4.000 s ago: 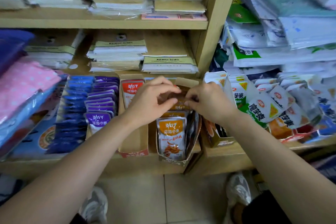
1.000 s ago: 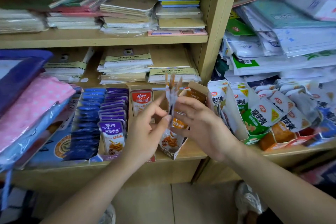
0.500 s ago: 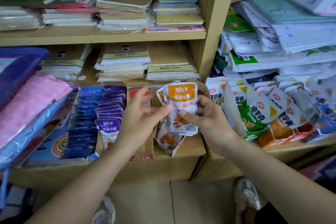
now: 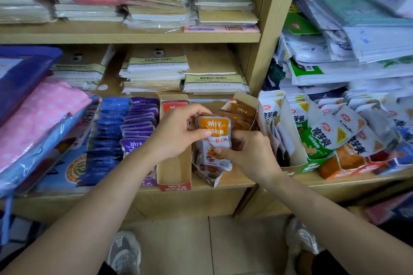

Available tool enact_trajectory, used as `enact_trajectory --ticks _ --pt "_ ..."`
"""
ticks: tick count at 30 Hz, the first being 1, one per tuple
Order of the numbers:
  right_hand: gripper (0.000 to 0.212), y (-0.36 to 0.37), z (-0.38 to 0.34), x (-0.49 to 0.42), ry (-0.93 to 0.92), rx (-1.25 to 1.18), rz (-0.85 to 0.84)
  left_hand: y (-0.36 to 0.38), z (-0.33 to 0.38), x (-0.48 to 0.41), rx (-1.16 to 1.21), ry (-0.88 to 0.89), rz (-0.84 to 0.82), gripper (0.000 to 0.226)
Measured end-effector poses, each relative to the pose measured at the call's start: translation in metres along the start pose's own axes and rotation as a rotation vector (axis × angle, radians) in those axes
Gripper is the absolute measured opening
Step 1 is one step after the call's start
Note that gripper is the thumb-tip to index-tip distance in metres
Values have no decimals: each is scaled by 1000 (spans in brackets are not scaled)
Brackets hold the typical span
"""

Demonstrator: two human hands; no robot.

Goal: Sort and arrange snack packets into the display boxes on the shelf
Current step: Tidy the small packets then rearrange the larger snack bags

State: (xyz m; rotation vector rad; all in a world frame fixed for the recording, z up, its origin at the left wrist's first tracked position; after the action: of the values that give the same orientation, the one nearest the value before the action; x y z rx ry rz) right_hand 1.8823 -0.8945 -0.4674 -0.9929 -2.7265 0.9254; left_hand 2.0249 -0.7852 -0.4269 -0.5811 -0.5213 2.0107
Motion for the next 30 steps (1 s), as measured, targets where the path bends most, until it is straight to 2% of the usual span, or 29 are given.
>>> enact_trajectory --ticks 6,11,15,20,23,26,30 --pt "30 4 2 1 24 -133 9 -7 2 -5 11 50 38 30" --pt "23 8 7 8 29 -46 63 1 -1 -6 51 18 -53 30" --pt "31 -1 8 13 7 -2 168 5 2 -8 109 36 -92 30" --pt "35 5 5 17 -29 45 96 12 -11 -9 -108 26 -127 27" --pt "46 2 5 27 -33 34 161 12 -13 -8 -173 18 -110 25" --pt "63 0 18 44 54 35 263 13 -12 -8 -210 33 -115 23" --pt "89 24 33 54 181 -11 126 8 -14 -8 -269 33 -90 19"
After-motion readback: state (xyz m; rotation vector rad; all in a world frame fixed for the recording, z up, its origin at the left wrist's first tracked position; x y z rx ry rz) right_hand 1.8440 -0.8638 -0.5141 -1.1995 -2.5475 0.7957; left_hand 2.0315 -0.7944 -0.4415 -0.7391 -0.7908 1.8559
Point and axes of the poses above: each hand's wrist, its own x-axis away from the middle knuckle, its own y-axis out of the palm, z = x × y, the point moved 6 cm from there along -x, towards the middle knuckle, and after that the axes turned 1 degree about y, right-handed, at the moved point
